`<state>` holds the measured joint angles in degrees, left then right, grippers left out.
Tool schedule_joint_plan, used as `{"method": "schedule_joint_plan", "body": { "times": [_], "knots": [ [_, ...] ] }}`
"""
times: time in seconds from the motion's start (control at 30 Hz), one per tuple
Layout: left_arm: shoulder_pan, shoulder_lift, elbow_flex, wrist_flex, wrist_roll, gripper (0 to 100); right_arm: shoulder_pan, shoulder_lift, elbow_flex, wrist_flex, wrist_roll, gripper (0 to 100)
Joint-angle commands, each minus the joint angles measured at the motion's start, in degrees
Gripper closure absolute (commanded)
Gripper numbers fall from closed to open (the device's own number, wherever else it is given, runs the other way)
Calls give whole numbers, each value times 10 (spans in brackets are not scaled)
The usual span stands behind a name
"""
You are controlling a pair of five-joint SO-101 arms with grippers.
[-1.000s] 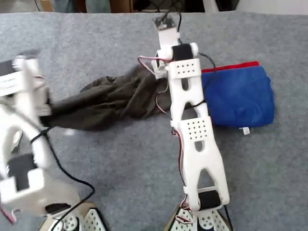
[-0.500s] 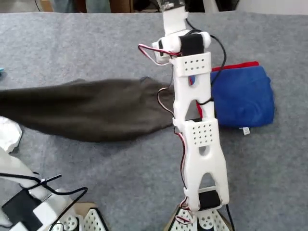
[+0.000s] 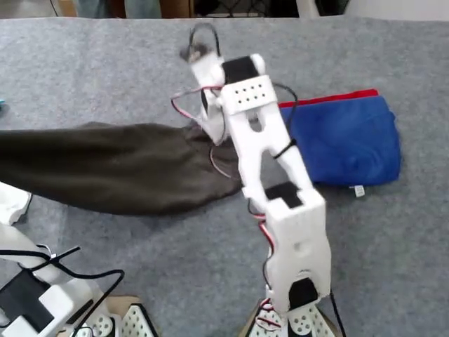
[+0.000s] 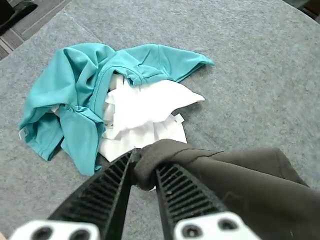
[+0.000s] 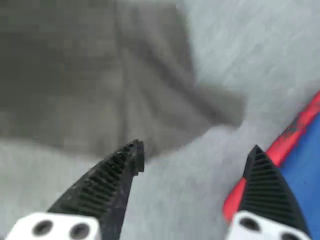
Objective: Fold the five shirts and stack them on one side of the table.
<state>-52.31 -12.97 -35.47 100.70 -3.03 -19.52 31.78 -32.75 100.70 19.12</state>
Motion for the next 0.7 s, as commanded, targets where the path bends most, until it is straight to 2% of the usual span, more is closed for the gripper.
{"method": "schedule_joint_plan", "body": {
  "times": [0.0,0.2,0.4,0.47,0.6,0.67],
  "knots": [
    [-16,-2,-15,-8,5,973,-12,-77,157,-14,47,673],
    [-6,-6,39,-9,6,973,-76,-115,263,-72,45,673],
    [-10,-6,64,-9,6,970,-121,-95,335,-219,2,684],
    [-12,-6,75,-9,6,970,-121,-82,335,-229,-5,756],
    [-12,-6,105,-9,5,970,-110,-73,305,-221,-4,991],
    [-12,-6,116,-9,5,970,-98,-75,278,-205,-5,957]
  ]
}}
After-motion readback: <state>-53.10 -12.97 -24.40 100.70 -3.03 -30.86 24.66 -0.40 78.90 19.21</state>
